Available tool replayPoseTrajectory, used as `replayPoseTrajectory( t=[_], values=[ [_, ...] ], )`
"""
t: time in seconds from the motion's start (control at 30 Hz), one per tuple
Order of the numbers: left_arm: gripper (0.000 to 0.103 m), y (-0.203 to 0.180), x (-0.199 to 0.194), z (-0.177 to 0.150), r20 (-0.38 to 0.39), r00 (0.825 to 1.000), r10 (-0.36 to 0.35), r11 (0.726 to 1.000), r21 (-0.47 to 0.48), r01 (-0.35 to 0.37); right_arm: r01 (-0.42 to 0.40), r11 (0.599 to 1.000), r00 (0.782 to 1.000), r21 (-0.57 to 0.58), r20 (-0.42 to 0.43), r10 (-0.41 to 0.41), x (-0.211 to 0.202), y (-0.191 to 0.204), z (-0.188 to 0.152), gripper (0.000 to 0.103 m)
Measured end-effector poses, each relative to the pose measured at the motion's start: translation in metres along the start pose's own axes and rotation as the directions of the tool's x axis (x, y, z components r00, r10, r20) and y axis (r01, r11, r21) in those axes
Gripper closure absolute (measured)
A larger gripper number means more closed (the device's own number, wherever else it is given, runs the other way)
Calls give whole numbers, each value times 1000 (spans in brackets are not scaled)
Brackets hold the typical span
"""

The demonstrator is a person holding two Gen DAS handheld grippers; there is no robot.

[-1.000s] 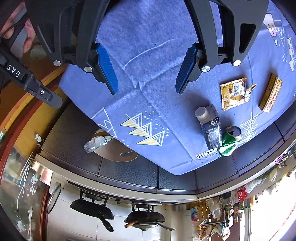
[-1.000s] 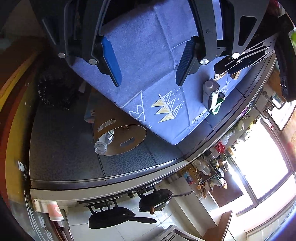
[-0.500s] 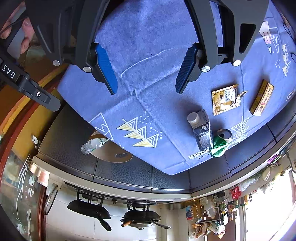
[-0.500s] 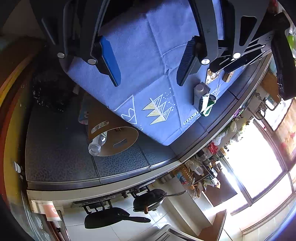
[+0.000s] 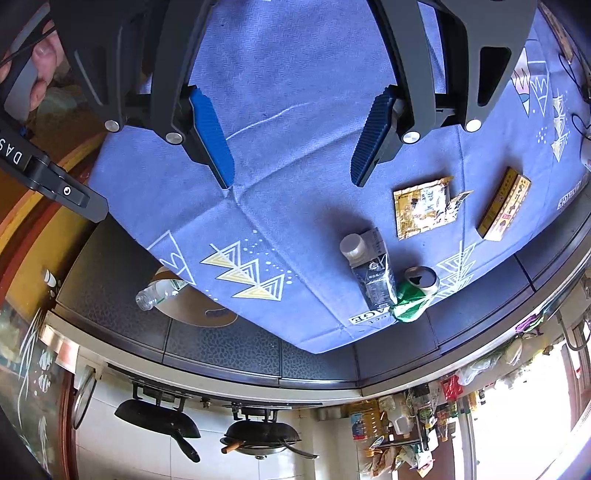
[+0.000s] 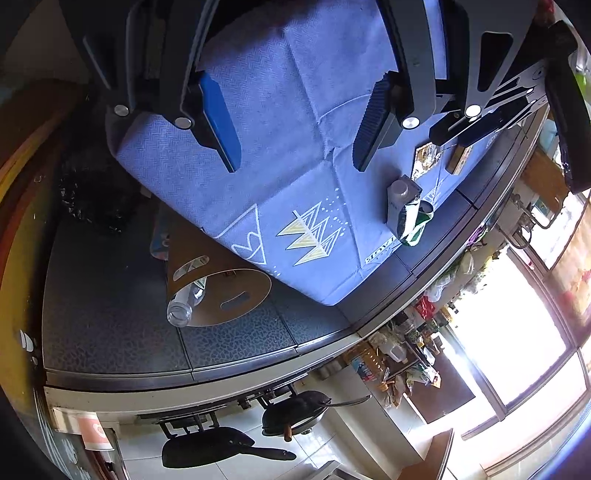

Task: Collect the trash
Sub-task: 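Move both tools back over the remaining trash on the table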

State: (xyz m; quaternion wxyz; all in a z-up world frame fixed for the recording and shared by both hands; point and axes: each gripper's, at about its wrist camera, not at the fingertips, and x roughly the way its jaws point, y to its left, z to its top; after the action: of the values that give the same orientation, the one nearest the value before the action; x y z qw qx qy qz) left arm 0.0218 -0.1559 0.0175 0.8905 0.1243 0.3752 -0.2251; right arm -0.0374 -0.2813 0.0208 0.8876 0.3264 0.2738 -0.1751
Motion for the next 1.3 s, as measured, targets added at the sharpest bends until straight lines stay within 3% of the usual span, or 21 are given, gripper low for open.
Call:
replayPoseTrajectory(
  t=[0.57,0.97,1.3],
  values=[
    [38,37,41,16,-76,997,28,999,-43,-32,1,998,1000,-59,-7,-2,47,23,32,39],
    [38,-1,76,54,-78,995,-56,998,-13,55,-18,996,998,-90,-64,12,84,2,67,39],
    [38,-24,119,93,-78,989,-125,991,-64,120,-89,983,991,-161,-117,71,114,-30,102,39]
  ],
)
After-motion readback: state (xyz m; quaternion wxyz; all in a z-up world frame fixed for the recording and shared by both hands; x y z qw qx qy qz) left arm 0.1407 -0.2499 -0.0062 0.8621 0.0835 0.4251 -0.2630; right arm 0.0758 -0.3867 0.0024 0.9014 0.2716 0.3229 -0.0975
